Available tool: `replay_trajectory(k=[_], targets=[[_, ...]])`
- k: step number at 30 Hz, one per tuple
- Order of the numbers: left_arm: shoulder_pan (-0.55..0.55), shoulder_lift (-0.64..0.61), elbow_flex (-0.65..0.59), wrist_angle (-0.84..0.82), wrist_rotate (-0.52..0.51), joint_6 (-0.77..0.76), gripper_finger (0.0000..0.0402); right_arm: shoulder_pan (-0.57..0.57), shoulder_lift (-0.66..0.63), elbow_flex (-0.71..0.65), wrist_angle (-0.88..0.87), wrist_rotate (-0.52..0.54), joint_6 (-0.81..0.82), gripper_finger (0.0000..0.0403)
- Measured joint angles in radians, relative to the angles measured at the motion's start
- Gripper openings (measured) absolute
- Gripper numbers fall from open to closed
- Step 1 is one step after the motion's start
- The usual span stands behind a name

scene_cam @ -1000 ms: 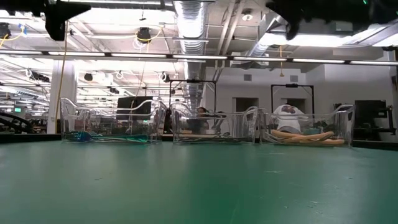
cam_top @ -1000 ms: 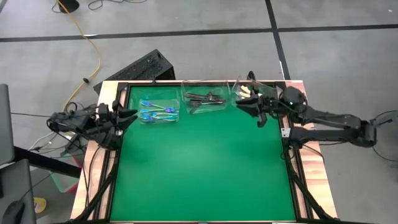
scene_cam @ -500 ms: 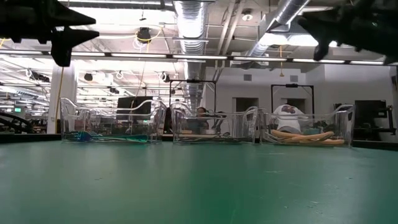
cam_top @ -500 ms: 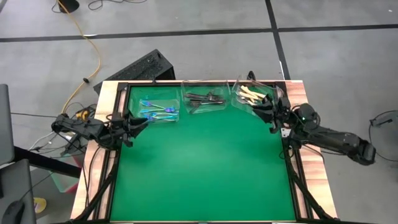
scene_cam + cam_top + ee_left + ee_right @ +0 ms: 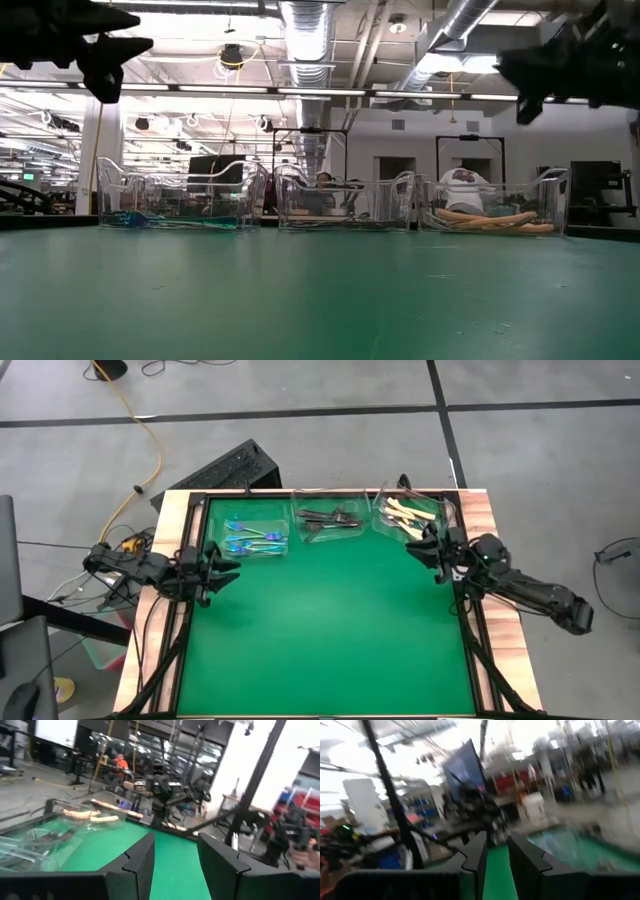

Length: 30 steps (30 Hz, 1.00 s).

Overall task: Sort silverware by color (type)
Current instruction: Return to Home Position

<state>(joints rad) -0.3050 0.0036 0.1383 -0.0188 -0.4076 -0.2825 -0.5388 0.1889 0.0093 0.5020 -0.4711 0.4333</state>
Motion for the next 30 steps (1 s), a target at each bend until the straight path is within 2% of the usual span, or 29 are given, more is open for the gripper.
replay_trajectory(k=[5,11,18,30], targets=[[0.0,0.0,0.0,-0.045,0.007,0.012,0.0132,-0.006,-0.007,0.0,-0.15,0.001,-0.024,0.0102],[0.0,0.0,-0.014,-0.067,0.012,0.02,0.0132,-0.005,-0.007,0.0,-0.158,0.0,-0.095,0.0102],[0.0,0.0,-0.127,0.08,0.073,0.03,0.0132,-0.005,-0.007,0.0,-0.179,0.0,-0.144,0.0102],[0.0,0.0,-0.128,0.104,0.067,0.027,0.0132,-0.005,-0.007,-0.001,-0.234,0.001,-0.165,0.0102]])
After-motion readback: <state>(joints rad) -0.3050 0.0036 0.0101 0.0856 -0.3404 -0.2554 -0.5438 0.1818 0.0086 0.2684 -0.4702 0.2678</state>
